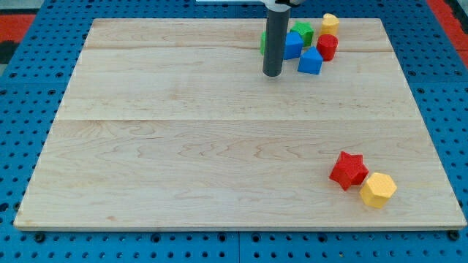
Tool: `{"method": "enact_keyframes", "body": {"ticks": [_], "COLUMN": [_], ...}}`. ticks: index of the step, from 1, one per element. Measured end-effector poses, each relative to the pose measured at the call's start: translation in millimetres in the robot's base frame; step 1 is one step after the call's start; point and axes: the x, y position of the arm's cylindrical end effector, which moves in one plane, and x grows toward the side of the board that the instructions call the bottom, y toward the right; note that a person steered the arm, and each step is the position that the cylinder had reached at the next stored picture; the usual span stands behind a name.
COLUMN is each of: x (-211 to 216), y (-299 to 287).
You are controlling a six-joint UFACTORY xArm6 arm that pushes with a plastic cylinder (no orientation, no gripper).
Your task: Push slightly the yellow hexagon into the red star
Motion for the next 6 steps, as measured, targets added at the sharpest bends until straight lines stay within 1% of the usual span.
{"method": "enact_keyframes", "body": {"ticks": [1, 2, 3, 4, 5, 6], "x": [29, 67, 139, 217, 260, 253], "y": [51, 135, 195, 204, 174, 90]}}
